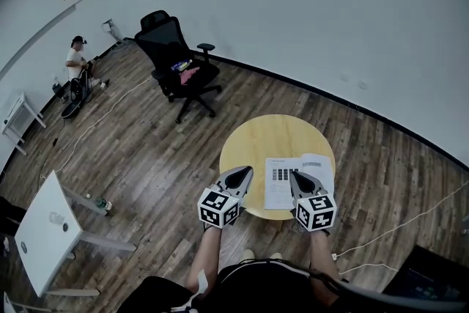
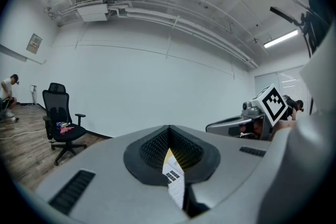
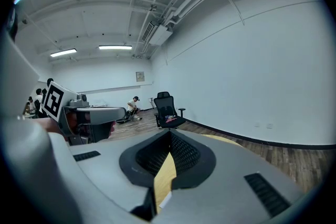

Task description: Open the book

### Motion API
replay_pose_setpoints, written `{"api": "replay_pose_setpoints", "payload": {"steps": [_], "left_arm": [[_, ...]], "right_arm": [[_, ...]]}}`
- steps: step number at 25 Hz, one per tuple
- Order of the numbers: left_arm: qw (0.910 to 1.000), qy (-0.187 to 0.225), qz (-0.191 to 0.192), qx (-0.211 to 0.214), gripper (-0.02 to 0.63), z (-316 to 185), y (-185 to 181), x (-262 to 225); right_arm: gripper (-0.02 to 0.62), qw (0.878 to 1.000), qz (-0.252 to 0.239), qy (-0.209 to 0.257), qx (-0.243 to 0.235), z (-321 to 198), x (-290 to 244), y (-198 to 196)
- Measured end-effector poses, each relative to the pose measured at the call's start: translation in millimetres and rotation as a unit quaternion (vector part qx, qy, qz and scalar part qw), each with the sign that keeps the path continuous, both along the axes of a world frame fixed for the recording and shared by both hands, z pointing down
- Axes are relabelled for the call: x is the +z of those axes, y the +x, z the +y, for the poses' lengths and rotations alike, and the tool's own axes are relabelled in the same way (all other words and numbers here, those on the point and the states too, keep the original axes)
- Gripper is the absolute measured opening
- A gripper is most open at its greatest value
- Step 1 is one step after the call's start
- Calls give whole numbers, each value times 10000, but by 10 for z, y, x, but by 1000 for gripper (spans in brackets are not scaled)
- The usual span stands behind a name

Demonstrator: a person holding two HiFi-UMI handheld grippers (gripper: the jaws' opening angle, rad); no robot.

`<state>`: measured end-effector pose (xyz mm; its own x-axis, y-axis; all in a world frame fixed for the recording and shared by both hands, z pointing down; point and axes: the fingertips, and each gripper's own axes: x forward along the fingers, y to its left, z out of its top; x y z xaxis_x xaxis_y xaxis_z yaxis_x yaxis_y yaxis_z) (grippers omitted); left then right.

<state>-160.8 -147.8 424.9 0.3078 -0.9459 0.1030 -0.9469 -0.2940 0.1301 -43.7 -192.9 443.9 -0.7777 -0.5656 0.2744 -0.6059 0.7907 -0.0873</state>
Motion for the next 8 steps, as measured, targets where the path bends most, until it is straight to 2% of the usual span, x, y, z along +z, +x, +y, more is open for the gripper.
{"api": "replay_pose_setpoints", "payload": {"steps": [8], "left_arm": [[10000,-20,-20,18,2,-42,38,22]], "right_arm": [[5,10000,-18,-13,15,-34,22,36]]}}
